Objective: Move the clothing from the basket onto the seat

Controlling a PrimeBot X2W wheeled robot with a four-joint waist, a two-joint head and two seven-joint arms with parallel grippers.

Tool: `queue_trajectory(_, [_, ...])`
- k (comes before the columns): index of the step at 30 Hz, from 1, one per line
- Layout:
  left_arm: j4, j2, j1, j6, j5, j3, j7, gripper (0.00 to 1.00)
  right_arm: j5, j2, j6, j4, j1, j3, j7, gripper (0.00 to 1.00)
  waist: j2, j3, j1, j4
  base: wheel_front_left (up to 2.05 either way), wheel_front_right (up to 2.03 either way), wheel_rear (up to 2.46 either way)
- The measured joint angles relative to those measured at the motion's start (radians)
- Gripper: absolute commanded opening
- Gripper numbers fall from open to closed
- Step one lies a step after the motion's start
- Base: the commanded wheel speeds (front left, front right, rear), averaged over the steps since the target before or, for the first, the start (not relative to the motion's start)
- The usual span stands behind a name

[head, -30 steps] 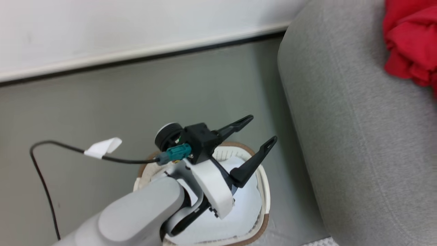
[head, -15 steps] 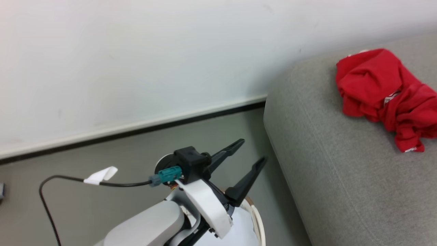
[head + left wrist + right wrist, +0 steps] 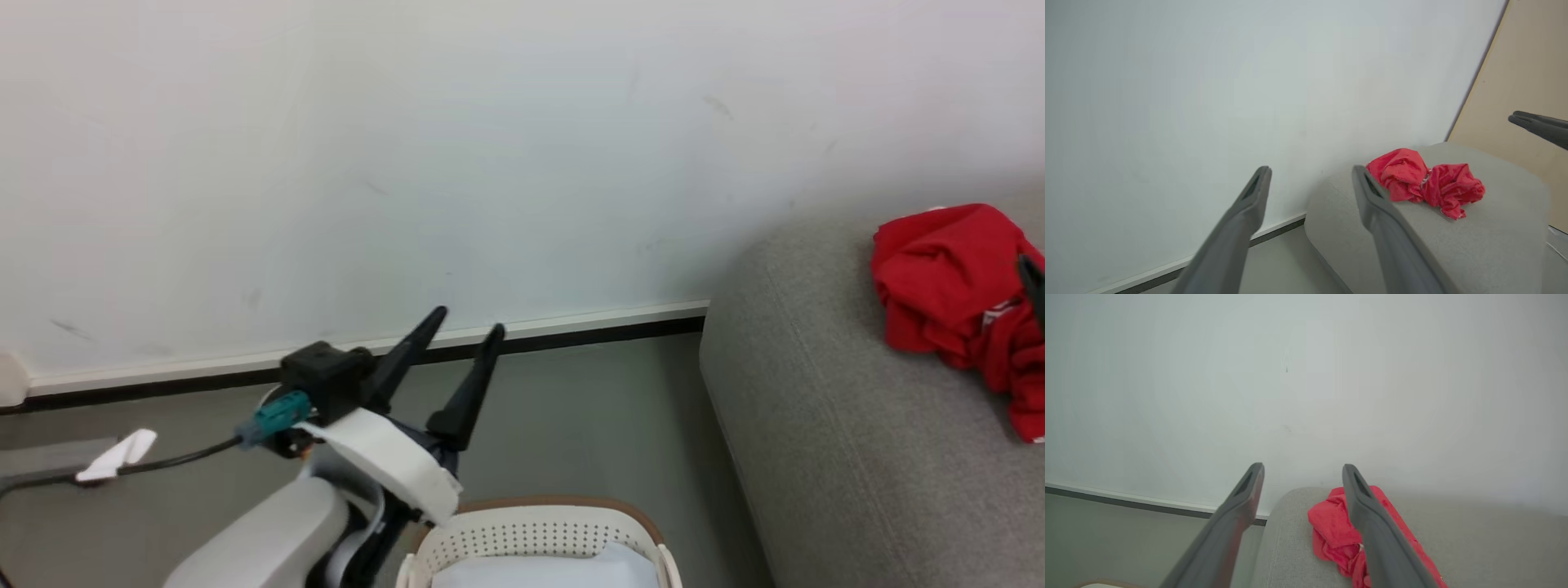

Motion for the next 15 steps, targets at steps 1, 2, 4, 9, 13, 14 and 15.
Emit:
queue_trajectory(1, [0.006,0.01,0.012,0.007,0.0,0.021,0.0,1.0,-0.006,0.014,0.0,-0.01,0.012,-0.002,-0.02,1.0,0.0,-0.004,0.0,0.011,0.0,0.0,0.0])
queue_trajectory(2, [0.01,0.018,0.025,0.009,0.0,0.038,-0.003,1.0,-0.012,0.029,0.0,-0.019,0.023,-0.004,-0.038,1.0,0.0,-0.009,0.0,0.022,0.0,0.0,0.0])
queue_trajectory(4, [0.012,0.027,0.053,0.016,0.0,0.09,-0.004,1.0,-0.021,0.07,0.0,-0.033,0.051,-0.007,-0.074,1.0,0.0,-0.017,0.0,0.043,0.0,0.0,0.0])
queue_trajectory(9, [0.014,0.04,0.14,0.03,0.046,0.218,-0.006,1.0,-0.073,0.161,0.0,-0.04,0.124,-0.001,-0.157,1.0,0.0,-0.036,0.0001,0.09,0.0,0.0,0.0])
queue_trajectory(13, [0.02,0.034,0.218,0.029,0.085,0.303,-0.006,1.0,-0.102,0.221,0.0,-0.04,0.177,-0.003,-0.228,1.0,0.0,-0.048,0.0001,0.121,0.0,0.0,0.0])
queue_trajectory(14, [0.021,0.026,0.236,0.028,0.092,0.327,-0.006,1.0,-0.1,0.236,0.0,-0.04,0.191,-0.006,-0.244,1.0,0.0,-0.051,0.0001,0.128,0.0,0.0,0.0])
queue_trajectory(15, [0.023,0.018,0.256,0.023,0.098,0.349,-0.006,1.0,-0.099,0.249,0.0,-0.04,0.207,-0.005,-0.26,1.0,0.0,-0.054,0.0002,0.135,0.0,0.0,0.0])
